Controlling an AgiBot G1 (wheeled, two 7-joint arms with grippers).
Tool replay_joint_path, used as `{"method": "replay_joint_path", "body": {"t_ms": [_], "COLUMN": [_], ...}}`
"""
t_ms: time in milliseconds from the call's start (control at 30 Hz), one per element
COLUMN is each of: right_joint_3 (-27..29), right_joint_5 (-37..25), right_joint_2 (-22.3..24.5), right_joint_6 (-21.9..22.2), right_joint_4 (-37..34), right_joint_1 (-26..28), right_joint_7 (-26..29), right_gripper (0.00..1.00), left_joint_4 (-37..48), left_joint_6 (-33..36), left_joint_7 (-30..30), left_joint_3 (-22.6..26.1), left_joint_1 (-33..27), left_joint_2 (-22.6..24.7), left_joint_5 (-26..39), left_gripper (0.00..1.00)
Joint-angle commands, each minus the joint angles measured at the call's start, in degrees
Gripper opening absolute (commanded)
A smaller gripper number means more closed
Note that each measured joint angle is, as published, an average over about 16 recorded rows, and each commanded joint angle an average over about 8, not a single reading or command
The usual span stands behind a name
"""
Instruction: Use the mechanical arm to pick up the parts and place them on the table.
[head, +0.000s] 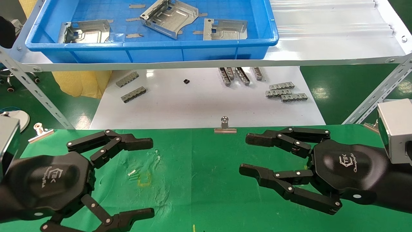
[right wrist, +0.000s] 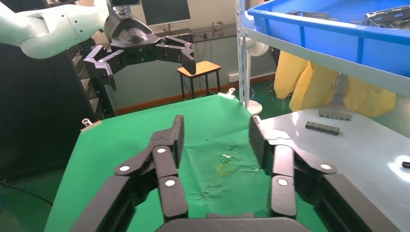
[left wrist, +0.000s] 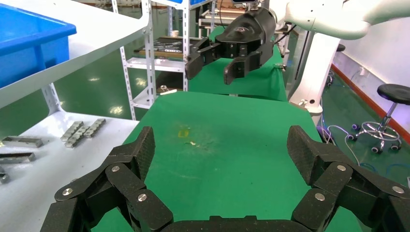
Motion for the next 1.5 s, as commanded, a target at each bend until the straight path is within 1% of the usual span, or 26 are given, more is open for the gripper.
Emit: {"method": "replay_joint_path", "body": {"t_ms": [33,933,1133,1233,1300,1400,1500], "right_joint_3": [0.0,0.0,0.0,0.0,0.0,0.0,0.0], "right_joint_5": [0.0,0.0,0.0,0.0,0.0,0.0,0.0], "right_joint_2": [0.0,0.0,0.0,0.0,0.0,0.0,0.0], "right_joint_6": [0.0,0.0,0.0,0.0,0.0,0.0,0.0], "right_joint_4": [0.0,0.0,0.0,0.0,0.0,0.0,0.0], "right_joint_1": [0.0,0.0,0.0,0.0,0.0,0.0,0.0], "right_joint_7": [0.0,0.0,0.0,0.0,0.0,0.0,0.0], "right_gripper": [0.0,0.0,0.0,0.0,0.0,0.0,0.0], "left_joint_4": [0.0,-0.02,0.08,0.65,1.42,3.54,7.42], "left_joint_6": [0.0,-0.04,-1.79,-4.07,-5.95,-8.57,-11.06], "left_joint_7": [0.0,0.04,-0.1,-1.71,-3.49,-6.36,-8.65], "left_joint_3": [0.0,-0.01,0.01,0.41,0.94,2.23,4.14], "left_joint_1": [0.0,0.0,-0.83,-3.25,-6.33,-12.65,-20.4], "left_joint_2": [0.0,-0.01,0.06,0.54,1.35,3.26,6.33], "left_joint_5": [0.0,0.04,1.42,3.22,4.98,8.49,13.17], "left_gripper": [1.0,1.0,1.0,1.0,1.0,1.0,1.0]}}
